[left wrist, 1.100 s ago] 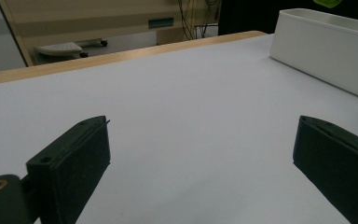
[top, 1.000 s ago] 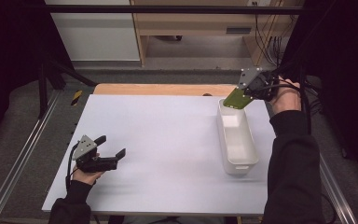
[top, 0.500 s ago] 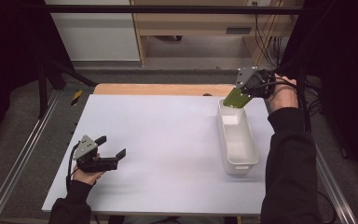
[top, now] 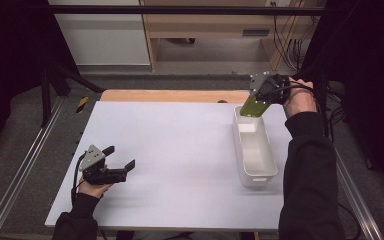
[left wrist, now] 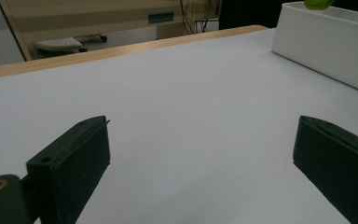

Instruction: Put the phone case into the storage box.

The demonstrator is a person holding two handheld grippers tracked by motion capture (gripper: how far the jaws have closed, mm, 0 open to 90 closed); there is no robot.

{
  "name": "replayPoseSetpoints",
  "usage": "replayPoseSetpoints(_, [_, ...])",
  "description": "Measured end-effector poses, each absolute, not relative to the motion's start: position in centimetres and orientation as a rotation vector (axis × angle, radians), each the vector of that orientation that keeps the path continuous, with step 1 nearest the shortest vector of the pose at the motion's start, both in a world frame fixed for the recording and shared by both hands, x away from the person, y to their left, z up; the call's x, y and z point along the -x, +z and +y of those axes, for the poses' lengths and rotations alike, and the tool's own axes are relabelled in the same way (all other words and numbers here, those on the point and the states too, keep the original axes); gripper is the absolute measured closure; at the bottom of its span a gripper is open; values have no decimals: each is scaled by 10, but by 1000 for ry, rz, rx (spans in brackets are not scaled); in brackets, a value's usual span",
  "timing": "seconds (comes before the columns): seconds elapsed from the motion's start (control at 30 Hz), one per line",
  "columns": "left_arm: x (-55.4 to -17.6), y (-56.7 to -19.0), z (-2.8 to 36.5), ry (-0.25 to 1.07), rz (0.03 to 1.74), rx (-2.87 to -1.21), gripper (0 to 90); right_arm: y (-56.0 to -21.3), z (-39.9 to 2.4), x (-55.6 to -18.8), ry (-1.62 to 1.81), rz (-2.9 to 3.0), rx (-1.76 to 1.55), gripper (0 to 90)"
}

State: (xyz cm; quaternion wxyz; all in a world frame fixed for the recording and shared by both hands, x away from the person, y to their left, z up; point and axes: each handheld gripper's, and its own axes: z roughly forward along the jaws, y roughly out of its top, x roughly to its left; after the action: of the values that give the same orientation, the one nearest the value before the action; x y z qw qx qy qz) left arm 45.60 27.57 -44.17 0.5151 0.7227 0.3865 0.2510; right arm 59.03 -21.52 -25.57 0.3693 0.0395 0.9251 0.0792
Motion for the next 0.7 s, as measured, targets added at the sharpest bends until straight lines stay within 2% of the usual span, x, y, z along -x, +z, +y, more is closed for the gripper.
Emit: replayPoseSetpoints(0.7, [-458,-445,276,584,938,-1749,34,-263,-216,-608,181,2420,-36,788])
